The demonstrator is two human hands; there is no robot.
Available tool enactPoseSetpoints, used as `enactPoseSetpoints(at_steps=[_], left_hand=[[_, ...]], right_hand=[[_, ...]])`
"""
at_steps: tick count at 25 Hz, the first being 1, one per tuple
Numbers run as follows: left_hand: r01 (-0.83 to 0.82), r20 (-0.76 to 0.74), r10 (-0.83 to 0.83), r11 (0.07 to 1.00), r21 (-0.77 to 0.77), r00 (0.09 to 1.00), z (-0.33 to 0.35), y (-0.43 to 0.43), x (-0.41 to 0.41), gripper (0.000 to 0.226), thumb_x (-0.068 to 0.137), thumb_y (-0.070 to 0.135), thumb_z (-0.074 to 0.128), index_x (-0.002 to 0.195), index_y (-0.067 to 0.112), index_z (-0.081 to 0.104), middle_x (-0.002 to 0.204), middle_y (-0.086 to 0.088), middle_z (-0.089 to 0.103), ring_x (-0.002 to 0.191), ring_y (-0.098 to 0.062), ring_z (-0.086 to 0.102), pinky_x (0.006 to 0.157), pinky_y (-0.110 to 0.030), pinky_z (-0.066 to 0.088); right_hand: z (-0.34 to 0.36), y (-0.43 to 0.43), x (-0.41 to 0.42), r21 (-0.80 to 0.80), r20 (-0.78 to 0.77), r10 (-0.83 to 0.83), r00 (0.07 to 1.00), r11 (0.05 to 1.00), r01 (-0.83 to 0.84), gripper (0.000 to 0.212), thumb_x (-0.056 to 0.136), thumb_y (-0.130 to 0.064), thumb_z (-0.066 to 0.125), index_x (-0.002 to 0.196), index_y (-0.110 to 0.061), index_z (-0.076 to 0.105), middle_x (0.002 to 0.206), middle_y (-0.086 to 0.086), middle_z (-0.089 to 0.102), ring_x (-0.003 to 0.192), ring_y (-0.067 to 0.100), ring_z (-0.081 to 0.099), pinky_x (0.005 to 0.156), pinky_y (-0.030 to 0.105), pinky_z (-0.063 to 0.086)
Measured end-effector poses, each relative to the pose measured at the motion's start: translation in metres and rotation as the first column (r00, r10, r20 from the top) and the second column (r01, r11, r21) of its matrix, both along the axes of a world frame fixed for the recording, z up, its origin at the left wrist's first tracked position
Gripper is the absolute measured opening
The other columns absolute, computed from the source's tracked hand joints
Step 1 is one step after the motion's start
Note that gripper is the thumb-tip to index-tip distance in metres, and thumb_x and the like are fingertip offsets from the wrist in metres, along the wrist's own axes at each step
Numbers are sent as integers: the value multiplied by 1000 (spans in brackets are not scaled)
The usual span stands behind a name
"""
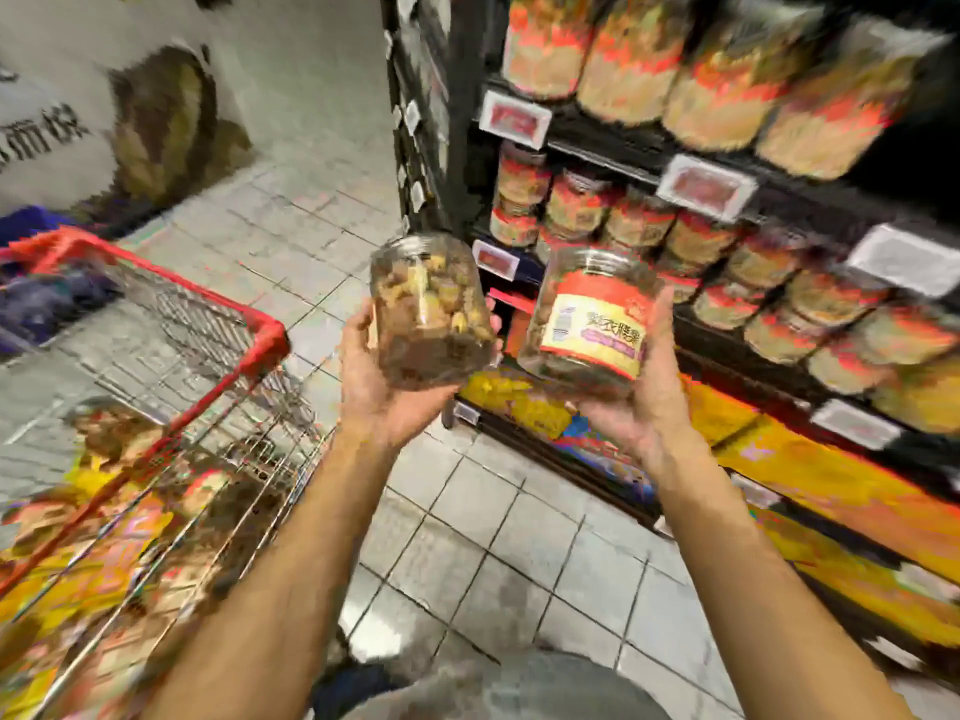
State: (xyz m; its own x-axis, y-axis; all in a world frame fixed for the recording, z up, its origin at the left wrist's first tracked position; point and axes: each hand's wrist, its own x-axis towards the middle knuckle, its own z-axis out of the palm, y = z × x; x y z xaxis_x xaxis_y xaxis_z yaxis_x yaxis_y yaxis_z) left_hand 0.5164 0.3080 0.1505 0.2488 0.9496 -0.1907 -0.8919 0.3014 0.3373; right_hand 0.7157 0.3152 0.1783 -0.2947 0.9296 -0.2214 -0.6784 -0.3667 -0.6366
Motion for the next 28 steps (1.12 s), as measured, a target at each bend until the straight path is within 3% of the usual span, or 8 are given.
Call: enactPoseSetpoints(at_steps=[5, 8, 12, 15, 18, 21, 24, 28], left_hand=[[44, -65, -48, 997, -66, 997, -10, 21, 120, 52, 70, 65, 58, 95, 21, 74, 97, -4, 72, 102, -27, 62, 86, -61, 48], [179, -130, -188, 981, -81, 973, -18, 33, 167, 65, 63, 71, 56, 96, 18, 76, 99, -7, 72, 101, -30, 65, 94, -63, 40], [85, -383, -114, 992, -92, 917, -35, 78, 202, 63, 72, 72, 42, 91, 23, 77, 89, -4, 74, 81, -21, 71, 77, -44, 57], [-101, -675, 44, 994, -45, 736, -53, 114, 229, 59, 88, 54, 46, 124, 8, 59, 100, -7, 69, 83, -14, 68, 72, -28, 56], [-242, -874, 283, 950, 198, 395, -73, 137, 252, 60, 86, 45, 59, 128, 3, 48, 119, -13, 62, 101, -14, 63, 84, -21, 51], [-234, -860, 449, 887, 398, 242, -95, 162, 272, 91, 70, 59, 60, 135, -1, 37, 133, -15, 49, 125, -26, 48, 107, -32, 38], [-218, -827, 553, 823, 524, 100, -106, 182, 296, 94, 72, 53, 65, 137, -5, 31, 134, -11, 38, 129, -22, 37, 108, -13, 23], [-206, -803, 592, 780, 591, -62, -124, 197, 322, 92, 72, 39, 74, 135, -11, 31, 136, -28, 38, 131, -40, 34, 110, -34, 24]], right_hand=[[-9, 0, 123, -5, 86, -108, 990, 994, 109, 66, 60, -71, 59, 95, -18, 76, 98, 5, 74, 92, 20, 70, 92, 46, 50], [-20, 4, 156, -35, 99, -138, 985, 989, 142, 64, 62, -72, 50, 91, -22, 77, 97, 2, 75, 91, 19, 71, 78, 39, 58], [-36, 31, 180, -94, 171, -215, 961, 968, 233, 65, 64, -69, 49, 96, -18, 75, 98, 6, 74, 91, 20, 71, 72, 32, 58], [-53, 58, 192, -69, 243, -309, 919, 940, 335, 58, 66, -63, 52, 96, -18, 73, 95, 5, 74, 86, 18, 71, 66, 29, 57], [-71, 74, 197, -4, 343, -398, 851, 905, 425, 52, 62, -60, 58, 93, -20, 70, 88, 1, 75, 80, 14, 72, 59, 25, 55], [-93, 84, 202, 55, 341, -466, 816, 877, 478, 43, 64, -58, 59, 86, -24, 74, 90, 0, 75, 84, 14, 72, 63, 25, 56], [-105, 88, 207, 64, 308, -477, 823, 874, 482, 44, 67, -57, 58, 90, -24, 73, 95, 0, 75, 90, 15, 71, 68, 27, 56], [-115, 84, 214, 67, 321, -481, 816, 871, 487, 32, 68, -57, 55, 81, -36, 75, 91, -5, 75, 88, 11, 71, 66, 23, 56]])
